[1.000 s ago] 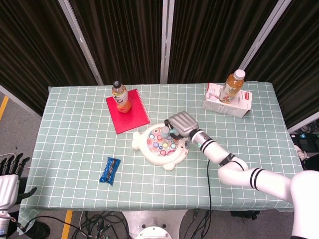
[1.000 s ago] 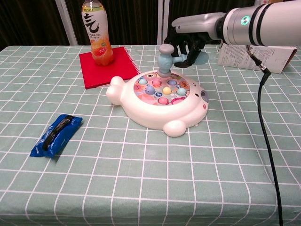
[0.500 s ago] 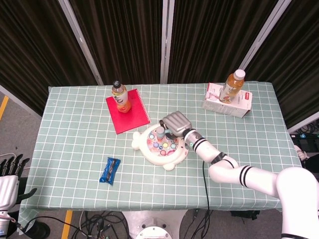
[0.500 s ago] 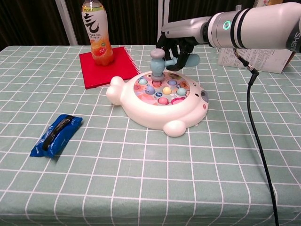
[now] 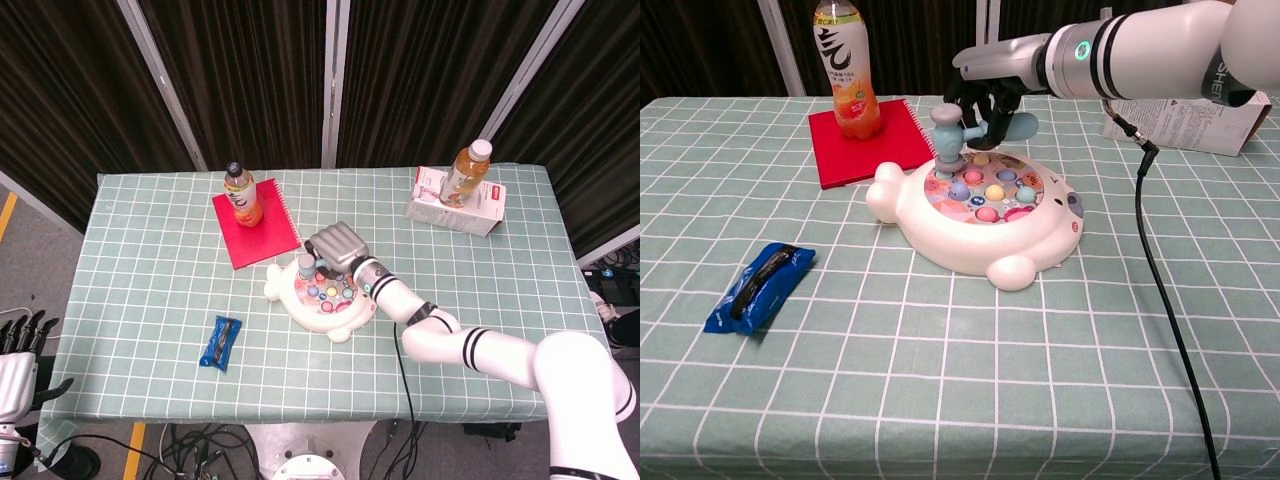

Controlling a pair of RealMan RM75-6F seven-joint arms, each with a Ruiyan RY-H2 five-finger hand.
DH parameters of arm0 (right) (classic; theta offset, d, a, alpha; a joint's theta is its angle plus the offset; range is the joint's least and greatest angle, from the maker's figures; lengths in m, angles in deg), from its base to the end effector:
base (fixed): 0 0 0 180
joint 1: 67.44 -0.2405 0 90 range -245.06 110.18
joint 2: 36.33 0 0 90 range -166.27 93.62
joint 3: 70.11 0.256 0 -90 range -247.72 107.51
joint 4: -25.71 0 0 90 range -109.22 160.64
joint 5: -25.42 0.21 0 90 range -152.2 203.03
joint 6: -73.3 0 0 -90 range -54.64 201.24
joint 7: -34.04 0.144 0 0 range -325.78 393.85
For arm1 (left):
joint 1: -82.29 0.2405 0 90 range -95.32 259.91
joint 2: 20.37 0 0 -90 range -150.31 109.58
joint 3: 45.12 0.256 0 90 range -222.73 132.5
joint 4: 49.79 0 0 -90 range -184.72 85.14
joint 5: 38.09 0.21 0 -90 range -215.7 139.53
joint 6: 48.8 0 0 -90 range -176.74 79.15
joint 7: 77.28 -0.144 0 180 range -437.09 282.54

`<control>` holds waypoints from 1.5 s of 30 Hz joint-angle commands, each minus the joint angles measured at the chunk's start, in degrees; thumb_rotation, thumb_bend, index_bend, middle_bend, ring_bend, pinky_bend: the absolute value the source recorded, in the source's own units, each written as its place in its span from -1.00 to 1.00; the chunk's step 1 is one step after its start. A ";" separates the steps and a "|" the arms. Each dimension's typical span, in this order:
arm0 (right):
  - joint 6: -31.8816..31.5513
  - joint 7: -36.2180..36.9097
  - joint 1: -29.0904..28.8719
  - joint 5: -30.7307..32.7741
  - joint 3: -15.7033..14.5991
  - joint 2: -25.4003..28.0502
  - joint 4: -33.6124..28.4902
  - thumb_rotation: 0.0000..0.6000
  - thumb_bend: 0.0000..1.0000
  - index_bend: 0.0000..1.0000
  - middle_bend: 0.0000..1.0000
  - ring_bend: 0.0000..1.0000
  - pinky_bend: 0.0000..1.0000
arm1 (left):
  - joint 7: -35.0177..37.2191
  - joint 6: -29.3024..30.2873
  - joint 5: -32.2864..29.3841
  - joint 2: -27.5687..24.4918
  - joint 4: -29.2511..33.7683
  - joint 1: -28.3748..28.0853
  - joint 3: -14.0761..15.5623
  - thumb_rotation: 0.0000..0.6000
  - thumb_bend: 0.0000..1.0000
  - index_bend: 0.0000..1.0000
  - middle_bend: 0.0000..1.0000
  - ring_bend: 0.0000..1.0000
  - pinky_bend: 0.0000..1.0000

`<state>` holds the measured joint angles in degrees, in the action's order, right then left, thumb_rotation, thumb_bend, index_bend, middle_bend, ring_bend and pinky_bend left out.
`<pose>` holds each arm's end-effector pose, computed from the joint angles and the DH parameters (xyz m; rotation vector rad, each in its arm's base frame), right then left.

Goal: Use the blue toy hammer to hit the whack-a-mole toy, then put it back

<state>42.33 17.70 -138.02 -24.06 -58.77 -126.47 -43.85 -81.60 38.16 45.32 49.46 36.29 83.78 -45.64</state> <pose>-0.0317 -0.4309 -0.0393 2.1721 -0.8639 0.7935 -0.3474 0.1358 0.1380 -1.3166 -0.9285 -0.7270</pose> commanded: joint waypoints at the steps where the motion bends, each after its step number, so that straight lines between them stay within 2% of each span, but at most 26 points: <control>1: 0.41 -1.94 -1.29 1.62 -1.17 -1.23 1.47 1.00 -0.03 0.48 0.22 -0.01 0.26 | 0.11 0.17 0.09 0.12 -0.17 0.08 0.01 1.00 -0.93 -0.70 -0.88 -1.00 -1.00; 6: -1.14 -1.41 -0.81 2.16 -1.00 -0.48 -0.14 1.00 -0.03 0.48 0.22 -0.01 0.26 | 0.33 0.49 0.25 0.19 -0.36 0.29 0.09 1.00 -0.93 -0.70 -0.87 -1.00 -1.00; 11: -5.25 1.77 3.06 -0.49 -0.22 5.17 -6.09 1.00 -0.03 0.48 0.22 -0.01 0.26 | 0.44 0.92 0.71 0.03 -0.22 0.27 -0.01 1.00 -0.93 -0.70 -0.87 -1.00 -1.00; 17: -10.76 6.35 11.07 -5.96 -2.73 13.41 -13.38 1.00 -0.03 0.48 0.22 -0.01 0.26 | 0.22 1.41 1.31 -0.11 0.13 0.29 0.02 1.00 -0.93 -0.70 -0.87 -1.00 -1.00; 20: -12.38 9.55 15.30 -9.05 -4.96 15.70 -14.07 1.00 -0.02 0.48 0.22 -0.01 0.26 | -0.20 1.42 1.57 -0.26 0.55 0.12 -0.03 1.00 -0.93 -0.70 -0.87 -1.00 -1.00; 25: -12.78 16.28 20.61 -13.09 -7.55 15.33 -9.87 1.00 -0.03 0.47 0.22 -0.01 0.24 | -1.32 1.11 2.09 -0.63 1.60 -0.38 -0.04 1.00 -0.93 -0.70 -0.87 -1.00 -1.00; 34: -11.18 25.86 24.02 -20.31 -9.00 8.62 0.92 1.00 -0.03 0.38 0.19 -0.02 0.16 | -2.60 0.98 1.96 -1.29 3.18 -0.50 -0.03 1.00 -0.93 -0.70 -0.87 -1.00 -1.00; 42: -10.66 30.87 24.75 -24.21 -8.66 5.05 5.68 1.00 -0.09 0.15 0.00 -0.23 -0.12 | -2.68 1.03 1.88 -1.40 3.41 -0.37 0.10 1.00 -0.93 -0.70 -0.87 -1.00 -1.00; 45: -10.76 31.68 25.09 -25.10 -8.58 4.40 6.47 1.00 -0.20 0.01 -0.09 -0.34 -0.27 | -2.57 1.16 1.96 -1.35 3.27 -0.34 0.10 1.00 -0.93 -0.70 -0.87 -1.00 -1.00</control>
<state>31.60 49.25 -113.06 -48.99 -67.40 -121.90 -37.51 -84.16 39.33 47.27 48.11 39.56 83.44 -45.54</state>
